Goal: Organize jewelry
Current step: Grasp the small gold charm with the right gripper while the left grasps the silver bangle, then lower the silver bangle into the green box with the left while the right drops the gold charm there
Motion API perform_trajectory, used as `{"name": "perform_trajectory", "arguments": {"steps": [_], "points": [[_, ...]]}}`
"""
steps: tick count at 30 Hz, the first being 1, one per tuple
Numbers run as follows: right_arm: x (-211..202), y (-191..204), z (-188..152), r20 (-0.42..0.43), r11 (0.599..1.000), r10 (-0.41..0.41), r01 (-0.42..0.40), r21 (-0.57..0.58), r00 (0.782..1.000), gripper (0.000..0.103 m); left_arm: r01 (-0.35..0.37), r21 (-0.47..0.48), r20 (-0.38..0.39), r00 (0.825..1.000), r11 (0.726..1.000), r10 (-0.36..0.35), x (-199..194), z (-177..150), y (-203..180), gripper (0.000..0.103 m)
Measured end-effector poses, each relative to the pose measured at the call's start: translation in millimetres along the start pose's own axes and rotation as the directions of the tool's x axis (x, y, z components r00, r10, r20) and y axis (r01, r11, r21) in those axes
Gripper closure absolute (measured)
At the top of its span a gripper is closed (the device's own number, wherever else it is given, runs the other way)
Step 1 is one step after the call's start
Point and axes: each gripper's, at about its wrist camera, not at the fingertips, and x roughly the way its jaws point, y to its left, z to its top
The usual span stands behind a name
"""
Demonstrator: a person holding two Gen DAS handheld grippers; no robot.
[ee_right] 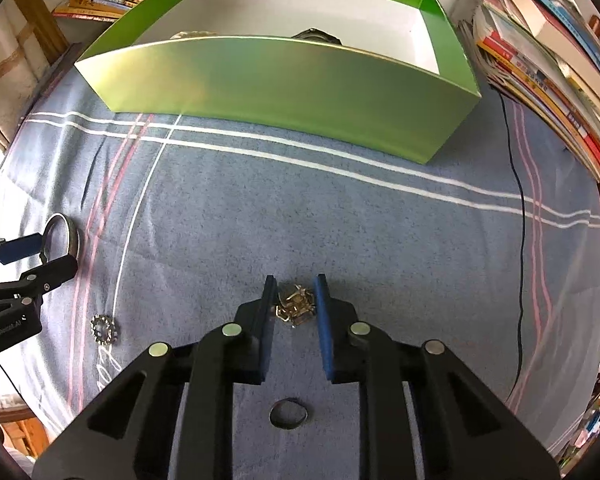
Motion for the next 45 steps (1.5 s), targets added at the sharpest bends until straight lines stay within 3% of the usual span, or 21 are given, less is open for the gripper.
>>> {"name": "perform_trajectory", "arguments": {"steps": [5,13,19,23,25,33,45], "points": [[-13,-22,-16,0.007,0.998,0.015,-0.015,0.067,1.000,0.083,0.024,0.005,0.020,1.000,1.000,-0.024,-10,-17,7,0.043],[-19,-59,-43,0.019,0.981,0.012,-0.016,0.195,1.000,0.083,0.037,0.047,0.043,0.998,0.998,-0.039,-28,-28,-13,0.043],[-26,-79,-50,0.037,0.977,0.001,-0.009,0.214,0.999,0.083,0.033,0.060,0.052,0.998,0.998,-0.036,-29,-29,-13,0.043],[-54,-76,-58,0.149,0.979,0.064,-0.091,0.184,0.987,0.083,0.025,0.071,0.070,0.997,0.997,-0.030,-35,-30,-14,0.043],[-62,-71,-60,0.176,0.985,0.068,-0.094,0.146,0.982,0.083,0.021,0.075,0.071,0.997,0.997,-0.026,-37,-32,-14,0.043],[-41,-63,-59,0.073,0.988,0.006,-0.017,0.154,0.997,0.083,0.024,0.084,0.063,0.998,0.996,-0.030,-34,-33,-16,0.043],[-42,-49,-49,0.079,0.993,0.015,-0.024,0.117,0.997,0.083,0.026,0.087,0.076,0.997,0.996,-0.032,-38,-28,-21,0.043]]}}
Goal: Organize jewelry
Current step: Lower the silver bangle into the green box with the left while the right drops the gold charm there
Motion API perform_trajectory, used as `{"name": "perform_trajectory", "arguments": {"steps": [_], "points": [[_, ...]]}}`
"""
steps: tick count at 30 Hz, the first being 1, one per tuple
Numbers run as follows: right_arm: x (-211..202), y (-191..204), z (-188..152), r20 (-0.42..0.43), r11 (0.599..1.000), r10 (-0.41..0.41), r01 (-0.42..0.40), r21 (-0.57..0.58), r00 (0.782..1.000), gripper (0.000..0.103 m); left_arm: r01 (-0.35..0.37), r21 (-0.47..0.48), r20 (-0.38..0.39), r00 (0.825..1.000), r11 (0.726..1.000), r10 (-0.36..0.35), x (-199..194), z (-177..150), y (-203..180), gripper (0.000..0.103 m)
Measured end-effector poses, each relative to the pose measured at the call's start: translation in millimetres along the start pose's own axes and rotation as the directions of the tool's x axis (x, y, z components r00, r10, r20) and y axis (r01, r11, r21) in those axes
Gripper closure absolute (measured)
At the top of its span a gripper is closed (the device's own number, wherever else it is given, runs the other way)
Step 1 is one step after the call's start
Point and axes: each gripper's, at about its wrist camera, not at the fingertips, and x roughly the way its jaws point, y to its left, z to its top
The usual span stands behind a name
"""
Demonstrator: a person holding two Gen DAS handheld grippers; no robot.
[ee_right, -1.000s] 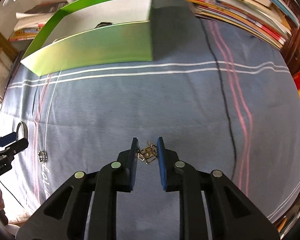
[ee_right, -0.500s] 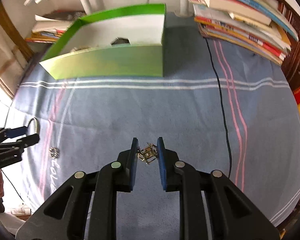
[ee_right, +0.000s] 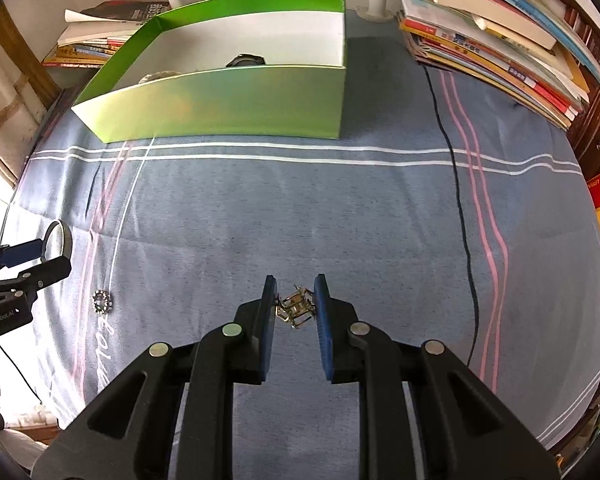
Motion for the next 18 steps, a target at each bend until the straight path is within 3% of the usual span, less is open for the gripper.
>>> {"name": "perform_trajectory", "arguments": {"steps": [8,18], "points": [[-18,14,36,0.078,1.000,0.019,-0.017,-0.024,0.997,0.083,0.018,0.029,0.071,0.997,0.999,-0.020,-22,28,-8,0.043],[-41,39,111,0.223,0.996,0.054,-0.037,-0.077,0.973,0.083,0.037,0.037,0.165,0.985,0.999,-0.043,-43,102,-17,0.043]]}}
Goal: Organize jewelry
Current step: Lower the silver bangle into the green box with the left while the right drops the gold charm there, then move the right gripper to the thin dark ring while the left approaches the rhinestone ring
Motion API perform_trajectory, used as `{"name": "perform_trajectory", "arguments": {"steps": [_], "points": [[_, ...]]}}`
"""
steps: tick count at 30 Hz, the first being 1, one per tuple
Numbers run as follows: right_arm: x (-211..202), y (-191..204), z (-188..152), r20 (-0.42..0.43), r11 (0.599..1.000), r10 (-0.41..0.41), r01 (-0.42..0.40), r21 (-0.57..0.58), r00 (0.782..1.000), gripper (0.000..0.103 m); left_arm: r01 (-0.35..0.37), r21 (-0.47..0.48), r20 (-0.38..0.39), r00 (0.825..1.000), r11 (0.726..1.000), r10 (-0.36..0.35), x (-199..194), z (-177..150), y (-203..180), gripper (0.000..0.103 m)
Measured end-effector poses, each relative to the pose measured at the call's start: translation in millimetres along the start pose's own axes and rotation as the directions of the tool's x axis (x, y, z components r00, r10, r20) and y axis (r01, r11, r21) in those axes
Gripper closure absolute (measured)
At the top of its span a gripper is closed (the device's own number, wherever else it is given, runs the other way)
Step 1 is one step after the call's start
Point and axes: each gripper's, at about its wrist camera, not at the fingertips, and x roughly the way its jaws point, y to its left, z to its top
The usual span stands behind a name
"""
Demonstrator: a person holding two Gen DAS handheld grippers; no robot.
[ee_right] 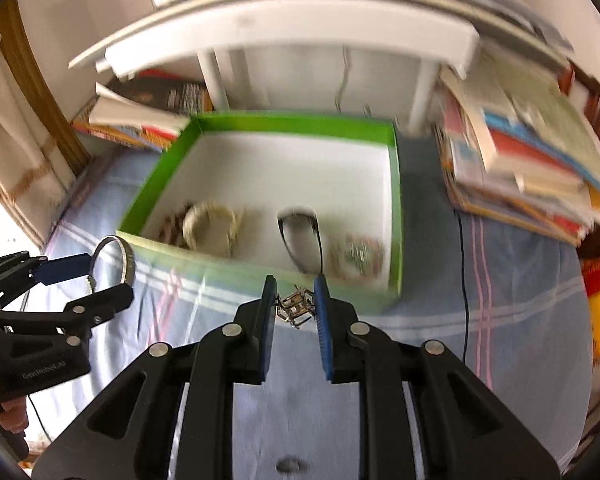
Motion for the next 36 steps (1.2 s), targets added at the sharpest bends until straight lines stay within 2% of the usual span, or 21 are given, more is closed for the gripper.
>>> {"name": "perform_trajectory", "arguments": {"steps": [4,8,11,20,22,23,25,27,31,36], "points": [[14,-2,22,0.015,1.000,0.000,-0.001,0.012,1.000,0.083,0.006,-0.014,0.016,1.000,1.000,-0.005,11,31,3,0.043],[39,-9,32,-0.015,0.999,0.001,0.000,0.037,1.000,0.083,0.010,-0.024,0.003,1.000,1.000,-0.010,33,54,5,0.042],[57,-14,34,-0.048,0.999,-0.026,0.028,0.045,0.999,0.083,0.001,-0.026,-0.007,1.000,1.000,-0.001,50,65,7,0.042],[91,-27,38,-0.097,0.997,-0.036,0.043,0.071,0.995,0.083,0.002,-0.046,-0.052,0.999,0.999,-0.005,93,87,14,0.042],[94,-29,38,-0.104,0.996,-0.040,0.048,0.074,0.994,0.080,0.007,-0.050,-0.062,0.998,0.999,-0.011,99,88,14,0.042],[95,-30,38,-0.107,0.996,-0.045,0.054,0.078,0.993,0.068,0.011,-0.049,-0.064,0.998,0.999,-0.014,100,88,13,0.042],[92,-32,39,-0.093,0.994,-0.050,0.058,0.092,0.994,0.053,0.020,-0.044,-0.063,0.998,0.999,-0.023,101,87,11,0.041],[84,-33,38,-0.075,0.993,-0.044,0.051,0.105,0.996,0.052,0.016,-0.036,-0.051,0.999,0.999,-0.017,97,85,10,0.037],[64,-34,31,-0.054,0.994,-0.045,0.050,0.092,0.997,0.052,-0.001,-0.028,-0.028,1.000,1.000,0.001,81,72,11,0.036],[34,-30,3,-0.050,0.997,-0.050,0.053,0.052,0.997,0.052,-0.037,-0.015,0.016,0.999,0.999,0.038,44,41,15,0.033]]}}
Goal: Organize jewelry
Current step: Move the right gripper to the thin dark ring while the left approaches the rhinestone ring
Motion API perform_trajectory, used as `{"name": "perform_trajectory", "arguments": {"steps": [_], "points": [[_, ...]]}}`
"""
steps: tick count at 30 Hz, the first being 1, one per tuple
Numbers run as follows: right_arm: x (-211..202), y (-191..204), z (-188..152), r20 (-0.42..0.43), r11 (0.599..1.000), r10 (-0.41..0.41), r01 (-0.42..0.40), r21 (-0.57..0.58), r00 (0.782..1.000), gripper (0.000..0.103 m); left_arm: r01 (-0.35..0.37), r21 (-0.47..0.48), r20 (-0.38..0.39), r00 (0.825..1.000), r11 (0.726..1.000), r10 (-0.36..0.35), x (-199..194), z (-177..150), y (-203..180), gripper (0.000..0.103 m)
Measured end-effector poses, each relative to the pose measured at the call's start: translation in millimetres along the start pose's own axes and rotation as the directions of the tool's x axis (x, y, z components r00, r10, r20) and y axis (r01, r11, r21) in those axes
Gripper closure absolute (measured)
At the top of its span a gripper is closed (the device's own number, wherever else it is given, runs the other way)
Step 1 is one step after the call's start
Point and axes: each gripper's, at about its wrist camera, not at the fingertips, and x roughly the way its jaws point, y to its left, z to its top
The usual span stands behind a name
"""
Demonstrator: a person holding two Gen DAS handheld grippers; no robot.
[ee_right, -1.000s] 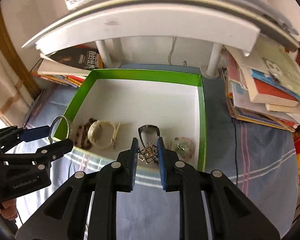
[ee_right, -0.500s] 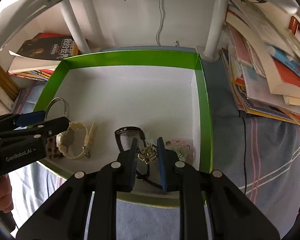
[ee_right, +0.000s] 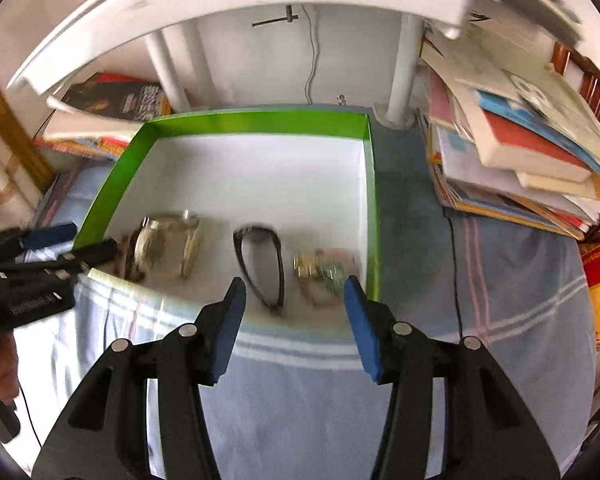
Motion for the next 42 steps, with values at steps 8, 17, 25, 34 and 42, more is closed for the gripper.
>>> {"name": "perform_trajectory", "arguments": {"steps": [8,17,25,34,42], "points": [[-6,-7,-88,-0.166,1.000,0.013,-0.012,0.007,0.986,0.052,0.016,0.068,-0.080,0.997,0.998,-0.010,-20,-90,-6,0.034],[-15,17,-146,-0.240,0.998,0.057,-0.054,0.018,0.969,0.052,0.067,0.058,-0.193,0.980,0.996,-0.055,-18,-163,-19,0.042],[-10,30,-158,-0.278,0.999,0.021,-0.030,-0.026,0.960,0.065,0.072,0.095,-0.209,0.977,0.993,-0.050,-16,-176,-31,0.041],[-3,33,-164,-0.306,0.998,0.039,-0.049,-0.025,0.951,0.088,0.061,0.063,-0.234,0.971,0.996,-0.045,-12,-182,-20,0.040],[-6,28,-156,-0.270,1.000,0.023,-0.024,0.000,0.963,0.089,0.039,0.038,-0.230,0.973,0.998,-0.030,-12,-179,-10,0.041]]}}
